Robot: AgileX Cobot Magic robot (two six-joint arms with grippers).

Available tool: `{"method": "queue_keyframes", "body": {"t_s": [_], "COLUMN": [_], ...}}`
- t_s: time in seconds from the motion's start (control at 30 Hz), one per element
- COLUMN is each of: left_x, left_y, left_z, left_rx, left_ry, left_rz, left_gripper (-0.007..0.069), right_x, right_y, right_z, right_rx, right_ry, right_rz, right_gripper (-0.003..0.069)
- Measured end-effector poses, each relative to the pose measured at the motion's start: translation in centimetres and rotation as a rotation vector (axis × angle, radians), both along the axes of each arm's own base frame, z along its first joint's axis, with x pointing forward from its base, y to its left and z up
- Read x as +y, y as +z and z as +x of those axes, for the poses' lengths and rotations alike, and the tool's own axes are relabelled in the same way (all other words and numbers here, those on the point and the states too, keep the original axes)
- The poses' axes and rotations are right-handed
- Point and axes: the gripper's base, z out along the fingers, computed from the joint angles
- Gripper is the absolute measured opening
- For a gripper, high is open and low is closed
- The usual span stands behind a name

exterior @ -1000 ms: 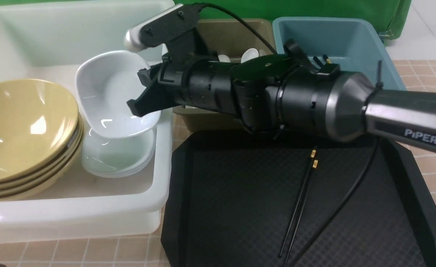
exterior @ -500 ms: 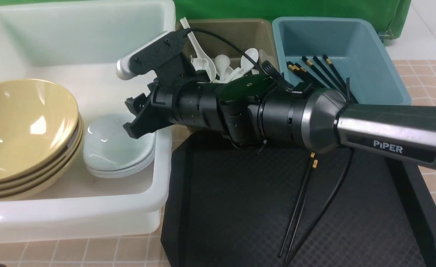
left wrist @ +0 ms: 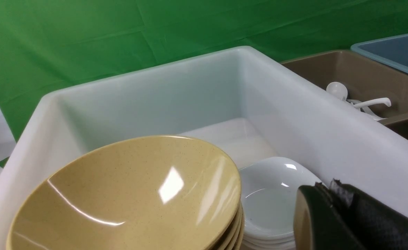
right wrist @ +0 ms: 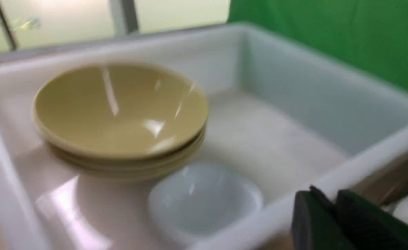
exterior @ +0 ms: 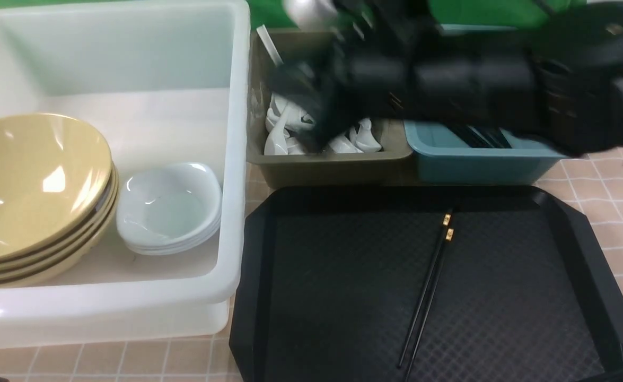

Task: On brown table put chopsticks spoon bowls plates into blue grey white boxes.
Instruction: 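Move the grippers toward the tableware on the black tray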

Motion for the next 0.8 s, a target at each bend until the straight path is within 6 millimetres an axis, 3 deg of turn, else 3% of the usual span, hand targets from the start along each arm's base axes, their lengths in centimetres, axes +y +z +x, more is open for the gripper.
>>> {"method": "queue_keyframes", "body": {"t_s": [0.03, 0.07, 0.1, 0.13, 0.2, 0.27, 0.37, 0.53, 0.6, 0.63, 0.8], "left_x": [0.0, 0.0, 0.0, 0.0, 0.0, 0.0, 0.0, 0.0, 0.0, 0.0, 0.0], "left_y": [0.0, 0.0, 0.0, 0.0, 0.0, 0.0, 0.0, -0.2, -0.2, -0.2, -0.2], "left_z": [0.0, 0.0, 0.0, 0.0, 0.0, 0.0, 0.0, 0.1, 0.1, 0.1, 0.1], "left_rx": [-0.001, -0.001, -0.001, -0.001, -0.002, -0.004, -0.004, -0.002, -0.002, -0.002, -0.001], "left_ry": [0.0, 0.0, 0.0, 0.0, 0.0, -0.001, -0.001, 0.0, 0.0, 0.0, 0.001], "left_rz": [0.0, 0.0, 0.0, 0.0, 0.0, -0.001, -0.001, 0.007, 0.007, 0.007, -0.001], "left_gripper": [0.0001, 0.0001, 0.0001, 0.0001, 0.0001, 0.0001, 0.0001, 0.0001, 0.0001, 0.0001, 0.0001], "right_x": [-2.0, -2.6, -4.9, -5.3, -8.3, -9.8, -10.0, -9.1, -8.9, -8.8, -8.0], "right_y": [-2.2, -2.7, -4.7, -4.8, -6.5, -7.3, -7.9, -10.9, -11.9, -13.1, -16.4], "right_z": [0.0, 0.0, 0.0, 0.2, 0.6, 1.0, 1.3, 2.3, 2.5, 2.7, 3.6], "right_rx": [0.189, 0.215, 0.412, 0.423, 0.568, 0.59, 0.602, 0.681, 0.712, 0.75, 0.843], "right_ry": [0.004, 0.013, -0.039, -0.057, -0.218, -0.318, -0.371, -0.408, -0.415, -0.428, -0.502], "right_rz": [-0.073, -0.111, -0.213, -0.222, -0.331, -0.389, -0.395, -0.422, -0.437, -0.454, -0.458], "right_gripper": [0.0045, 0.0043, 0.0038, 0.0038, 0.0044, 0.0071, 0.0138, 0.0396, 0.044, 0.0498, 0.0585]}}
